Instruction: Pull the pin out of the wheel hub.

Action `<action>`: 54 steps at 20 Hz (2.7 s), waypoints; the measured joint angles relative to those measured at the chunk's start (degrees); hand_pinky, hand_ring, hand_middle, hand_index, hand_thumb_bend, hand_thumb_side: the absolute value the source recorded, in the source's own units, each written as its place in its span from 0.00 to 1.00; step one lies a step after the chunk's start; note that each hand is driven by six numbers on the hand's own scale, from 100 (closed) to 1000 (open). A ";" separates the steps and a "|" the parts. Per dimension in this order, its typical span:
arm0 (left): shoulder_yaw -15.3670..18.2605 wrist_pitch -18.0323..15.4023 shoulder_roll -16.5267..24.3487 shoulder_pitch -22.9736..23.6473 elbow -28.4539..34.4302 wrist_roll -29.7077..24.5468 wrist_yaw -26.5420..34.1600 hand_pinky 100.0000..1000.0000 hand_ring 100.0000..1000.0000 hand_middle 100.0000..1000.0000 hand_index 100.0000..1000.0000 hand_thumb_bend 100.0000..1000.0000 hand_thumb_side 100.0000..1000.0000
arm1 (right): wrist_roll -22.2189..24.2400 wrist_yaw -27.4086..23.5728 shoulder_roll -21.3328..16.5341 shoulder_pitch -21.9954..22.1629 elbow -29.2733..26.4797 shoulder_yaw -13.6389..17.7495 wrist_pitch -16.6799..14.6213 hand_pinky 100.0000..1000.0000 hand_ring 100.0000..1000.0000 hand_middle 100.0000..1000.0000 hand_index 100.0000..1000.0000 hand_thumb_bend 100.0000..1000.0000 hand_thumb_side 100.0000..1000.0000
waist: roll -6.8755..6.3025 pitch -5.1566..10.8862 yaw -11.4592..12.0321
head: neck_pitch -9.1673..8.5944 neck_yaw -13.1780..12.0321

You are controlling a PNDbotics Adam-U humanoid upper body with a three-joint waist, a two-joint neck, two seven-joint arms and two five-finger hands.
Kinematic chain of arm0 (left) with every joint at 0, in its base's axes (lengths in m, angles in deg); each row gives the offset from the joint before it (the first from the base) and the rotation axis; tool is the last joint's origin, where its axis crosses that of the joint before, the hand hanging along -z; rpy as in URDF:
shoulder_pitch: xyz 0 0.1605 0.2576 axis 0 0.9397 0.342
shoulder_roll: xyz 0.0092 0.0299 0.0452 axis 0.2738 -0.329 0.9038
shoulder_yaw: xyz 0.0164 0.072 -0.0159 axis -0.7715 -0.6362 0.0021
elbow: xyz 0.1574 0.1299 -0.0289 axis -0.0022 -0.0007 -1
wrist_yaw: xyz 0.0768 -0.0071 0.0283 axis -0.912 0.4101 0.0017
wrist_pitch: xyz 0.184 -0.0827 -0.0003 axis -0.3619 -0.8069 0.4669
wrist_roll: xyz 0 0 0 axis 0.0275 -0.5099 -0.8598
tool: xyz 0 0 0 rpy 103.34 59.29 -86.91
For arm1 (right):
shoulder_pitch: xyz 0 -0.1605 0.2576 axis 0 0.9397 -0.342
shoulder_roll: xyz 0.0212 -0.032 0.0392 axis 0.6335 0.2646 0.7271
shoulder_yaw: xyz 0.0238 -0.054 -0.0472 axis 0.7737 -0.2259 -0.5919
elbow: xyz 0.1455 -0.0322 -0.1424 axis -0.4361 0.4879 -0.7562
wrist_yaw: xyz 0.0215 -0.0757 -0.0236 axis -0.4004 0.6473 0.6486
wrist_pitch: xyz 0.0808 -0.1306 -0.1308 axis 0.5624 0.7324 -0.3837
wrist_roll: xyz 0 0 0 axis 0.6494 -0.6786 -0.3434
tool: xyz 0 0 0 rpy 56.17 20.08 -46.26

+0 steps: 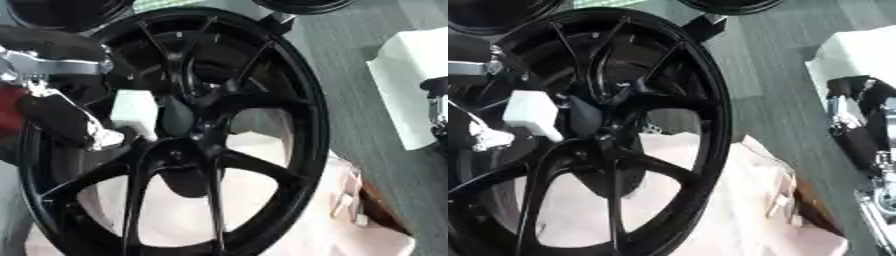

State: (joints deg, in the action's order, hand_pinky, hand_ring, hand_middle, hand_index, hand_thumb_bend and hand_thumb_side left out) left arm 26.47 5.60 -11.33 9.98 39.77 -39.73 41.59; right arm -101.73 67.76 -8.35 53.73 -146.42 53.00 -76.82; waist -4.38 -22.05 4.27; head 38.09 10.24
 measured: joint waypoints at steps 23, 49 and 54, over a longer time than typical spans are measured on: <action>13.75 5.53 3.19 3.05 5.69 11.32 3.96 0.64 0.44 0.17 0.37 0.00 0.13 | -0.75 -0.16 0.37 0.28 0.00 0.14 0.32 0.79 0.68 0.54 0.58 0.00 0.50 | 0.35 -0.06 1.08 | 0.00 0.48; 29.52 -6.08 4.13 16.68 -29.49 24.71 -3.60 0.89 0.87 0.83 0.96 0.17 0.97 | -0.74 -0.83 0.31 0.04 0.00 0.91 -0.94 0.79 0.68 0.54 0.58 0.00 0.48 | 2.15 0.16 1.40 | -0.76 -0.14; 29.66 -7.99 3.41 16.81 -30.52 22.17 -3.81 0.88 0.85 0.81 0.94 0.06 1.00 | -0.72 -0.99 0.32 0.03 0.00 1.06 -0.96 0.79 0.68 0.54 0.58 0.00 0.48 | 2.35 0.16 1.42 | -0.91 -0.22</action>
State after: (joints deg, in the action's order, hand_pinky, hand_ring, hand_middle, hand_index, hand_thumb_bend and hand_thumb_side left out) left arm 56.13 -2.38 -7.92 26.79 9.26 -17.56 37.77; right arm -102.46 66.77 -8.03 53.75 -146.42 54.06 -77.78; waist -2.02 -21.89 5.69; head 37.17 10.02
